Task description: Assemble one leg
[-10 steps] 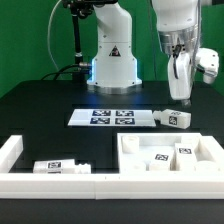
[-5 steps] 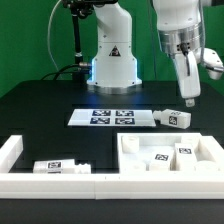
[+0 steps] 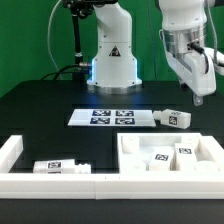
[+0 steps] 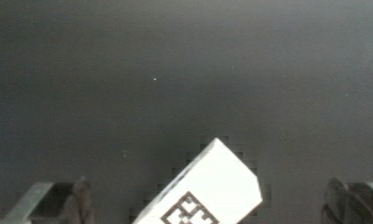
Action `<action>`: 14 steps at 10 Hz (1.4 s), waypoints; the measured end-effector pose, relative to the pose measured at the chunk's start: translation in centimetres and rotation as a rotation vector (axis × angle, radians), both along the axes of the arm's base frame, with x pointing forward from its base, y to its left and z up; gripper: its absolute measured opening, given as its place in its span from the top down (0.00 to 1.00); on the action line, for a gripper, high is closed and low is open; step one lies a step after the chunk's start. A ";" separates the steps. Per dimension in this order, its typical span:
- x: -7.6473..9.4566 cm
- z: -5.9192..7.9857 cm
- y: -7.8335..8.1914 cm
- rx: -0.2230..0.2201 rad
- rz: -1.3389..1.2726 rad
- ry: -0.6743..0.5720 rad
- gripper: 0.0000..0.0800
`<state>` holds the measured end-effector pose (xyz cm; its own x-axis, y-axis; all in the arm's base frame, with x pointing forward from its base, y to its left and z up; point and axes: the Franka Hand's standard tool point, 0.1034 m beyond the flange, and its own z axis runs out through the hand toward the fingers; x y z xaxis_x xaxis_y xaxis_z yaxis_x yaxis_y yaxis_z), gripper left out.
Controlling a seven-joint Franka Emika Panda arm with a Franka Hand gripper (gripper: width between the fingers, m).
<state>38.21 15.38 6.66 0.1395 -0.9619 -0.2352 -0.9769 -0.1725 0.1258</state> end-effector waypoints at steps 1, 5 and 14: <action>-0.2 0.1 0.2 0.010 0.204 -0.031 0.19; -0.4 0.1 0.8 0.077 0.783 -0.160 0.19; 1.4 -0.9 0.1 0.167 1.779 -0.285 0.19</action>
Offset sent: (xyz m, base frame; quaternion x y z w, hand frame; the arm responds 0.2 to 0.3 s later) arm -0.0097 0.0158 0.0019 -0.0225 -0.0053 -0.3767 0.9261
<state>39.59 15.52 5.74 0.9145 0.3943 -0.0905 0.3829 -0.9158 -0.1211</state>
